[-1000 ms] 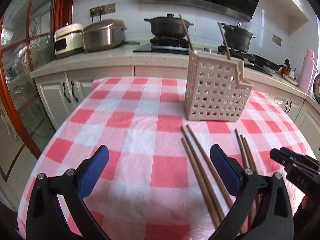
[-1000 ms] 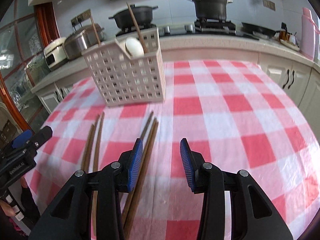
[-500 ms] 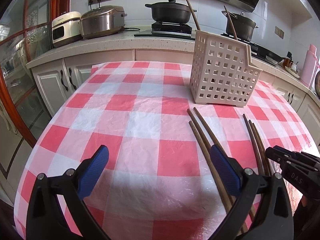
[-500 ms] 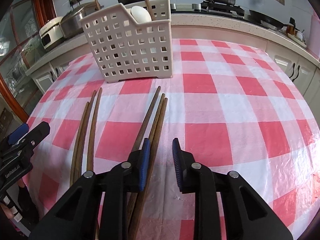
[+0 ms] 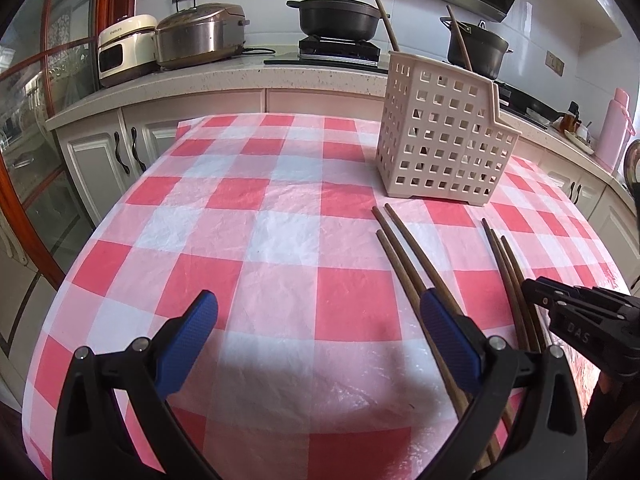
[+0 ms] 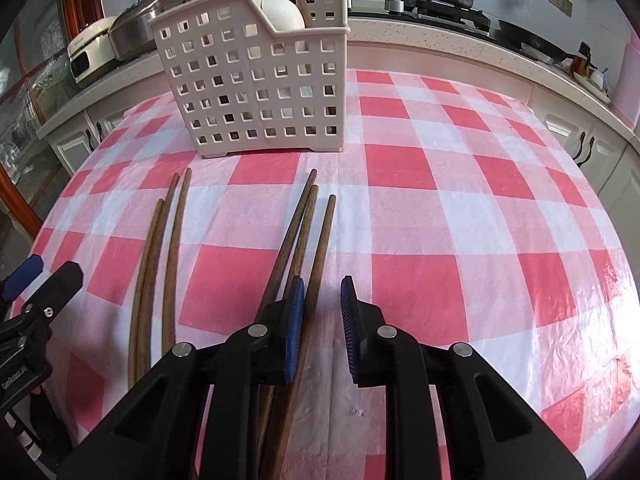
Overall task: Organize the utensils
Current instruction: 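Move both tools back toward the remaining chopsticks on the cloth, then grasp a brown chopstick with the right tool while the left tool grasps another chopstick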
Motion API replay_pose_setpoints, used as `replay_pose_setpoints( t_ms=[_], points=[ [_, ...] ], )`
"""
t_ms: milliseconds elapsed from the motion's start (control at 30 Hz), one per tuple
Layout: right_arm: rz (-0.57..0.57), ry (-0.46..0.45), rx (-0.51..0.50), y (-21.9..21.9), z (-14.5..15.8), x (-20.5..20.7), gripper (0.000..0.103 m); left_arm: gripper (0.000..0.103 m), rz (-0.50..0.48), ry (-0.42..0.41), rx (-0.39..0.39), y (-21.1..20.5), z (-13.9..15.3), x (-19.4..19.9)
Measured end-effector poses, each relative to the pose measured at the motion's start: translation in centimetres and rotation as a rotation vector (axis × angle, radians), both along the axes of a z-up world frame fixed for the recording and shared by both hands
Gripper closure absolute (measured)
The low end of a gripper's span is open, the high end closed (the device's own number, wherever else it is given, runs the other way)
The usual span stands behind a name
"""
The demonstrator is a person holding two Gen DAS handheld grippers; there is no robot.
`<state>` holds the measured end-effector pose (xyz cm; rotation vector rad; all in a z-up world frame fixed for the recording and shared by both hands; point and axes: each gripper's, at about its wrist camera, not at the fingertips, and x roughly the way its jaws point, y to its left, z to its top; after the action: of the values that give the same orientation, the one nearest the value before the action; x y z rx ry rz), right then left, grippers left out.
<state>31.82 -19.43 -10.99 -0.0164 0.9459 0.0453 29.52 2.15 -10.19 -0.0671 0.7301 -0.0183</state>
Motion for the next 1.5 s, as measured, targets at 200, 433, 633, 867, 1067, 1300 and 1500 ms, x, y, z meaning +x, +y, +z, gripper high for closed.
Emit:
replay_pose_setpoints(
  t_ms=[200, 433, 633, 867, 1067, 1300, 1500],
  points=[
    [0.001, 0.003, 0.000, -0.5, 0.0, 1.1, 0.087, 0.006, -0.018, 0.040, -0.001, -0.6, -0.3, 0.6],
    [0.014, 0.006, 0.047, -2.0, 0.0, 1.0, 0.096, 0.010, -0.020, 0.096, -0.011, -1.7, -1.0, 1.9],
    [0.031, 0.000, 0.079, -2.6, 0.0, 0.8, 0.096, 0.023, -0.013, 0.148, -0.022, -2.8, -1.4, 3.3],
    [0.044, -0.003, 0.123, -3.2, -0.1, 0.6, 0.096, 0.032, 0.024, 0.179, 0.008, -3.6, -2.0, 4.0],
    [0.052, -0.002, 0.157, -3.7, -0.1, 0.7, 0.096, 0.040, 0.014, 0.194, 0.053, -5.1, -2.2, 4.4],
    [0.079, 0.001, 0.155, -3.7, -0.1, 0.9, 0.096, 0.069, -0.003, 0.187, 0.082, -6.3, -2.0, 4.6],
    [0.093, -0.001, 0.123, -3.5, -0.1, 0.9, 0.096, 0.084, -0.035, 0.185, 0.097, -7.0, -2.0, 4.5]
  ],
)
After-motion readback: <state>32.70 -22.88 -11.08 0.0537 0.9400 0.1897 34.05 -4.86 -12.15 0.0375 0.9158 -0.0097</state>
